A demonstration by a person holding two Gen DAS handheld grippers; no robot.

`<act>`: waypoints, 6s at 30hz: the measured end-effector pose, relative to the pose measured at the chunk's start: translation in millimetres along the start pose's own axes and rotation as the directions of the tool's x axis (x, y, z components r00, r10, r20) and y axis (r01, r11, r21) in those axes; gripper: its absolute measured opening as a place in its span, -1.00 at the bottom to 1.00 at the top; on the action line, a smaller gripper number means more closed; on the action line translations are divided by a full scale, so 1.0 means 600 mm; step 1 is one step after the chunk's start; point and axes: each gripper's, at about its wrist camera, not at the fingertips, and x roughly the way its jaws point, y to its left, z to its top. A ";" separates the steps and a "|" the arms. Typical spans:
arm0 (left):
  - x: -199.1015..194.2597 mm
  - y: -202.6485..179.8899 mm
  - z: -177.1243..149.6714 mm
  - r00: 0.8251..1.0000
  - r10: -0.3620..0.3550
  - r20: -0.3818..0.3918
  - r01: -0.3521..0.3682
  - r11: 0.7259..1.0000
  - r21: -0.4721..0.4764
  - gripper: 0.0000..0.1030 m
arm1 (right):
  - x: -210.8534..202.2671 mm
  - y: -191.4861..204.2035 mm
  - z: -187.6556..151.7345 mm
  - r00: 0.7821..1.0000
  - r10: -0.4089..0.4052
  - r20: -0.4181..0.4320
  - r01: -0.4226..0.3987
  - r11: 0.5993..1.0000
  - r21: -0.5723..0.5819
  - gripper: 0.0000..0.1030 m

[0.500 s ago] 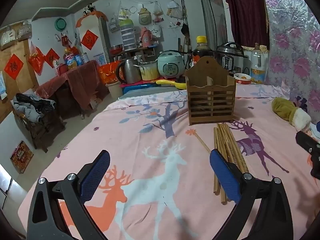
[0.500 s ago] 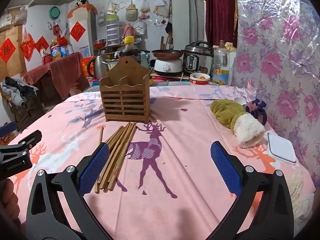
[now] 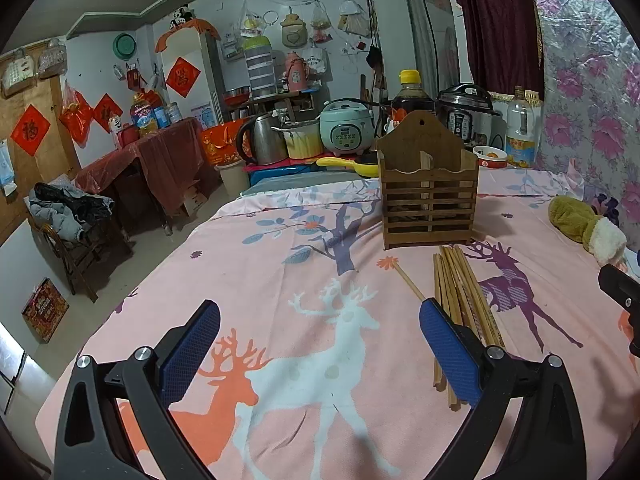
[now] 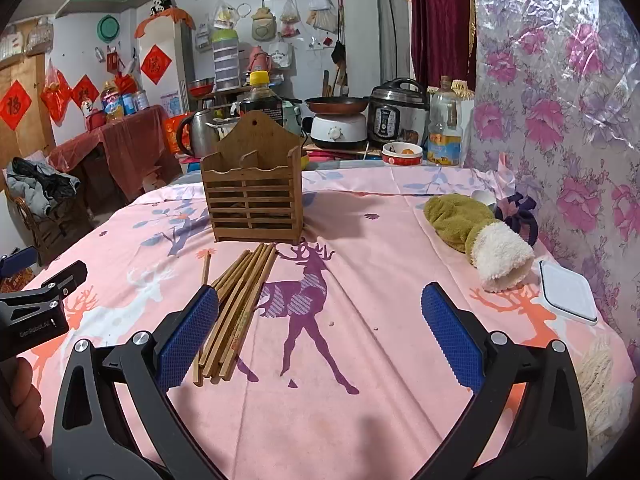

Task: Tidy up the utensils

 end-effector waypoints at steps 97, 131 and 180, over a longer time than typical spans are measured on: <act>0.124 -0.057 -0.043 0.903 -0.221 -0.369 0.257 0.965 0.052 0.89 | 0.042 -0.062 -0.009 0.983 0.119 -0.141 -0.090 0.976 0.200 0.89; 0.194 0.005 -0.043 0.821 -0.312 -0.479 0.261 0.950 -0.172 -0.88 | 0.087 0.002 -0.030 0.933 0.207 -0.294 -0.201 0.978 0.052 0.86; 0.180 -0.010 -0.051 0.854 -0.233 -0.466 0.228 0.971 -0.068 -0.89 | 0.130 0.039 -0.065 0.883 0.200 -0.424 -0.250 0.966 -0.066 -0.03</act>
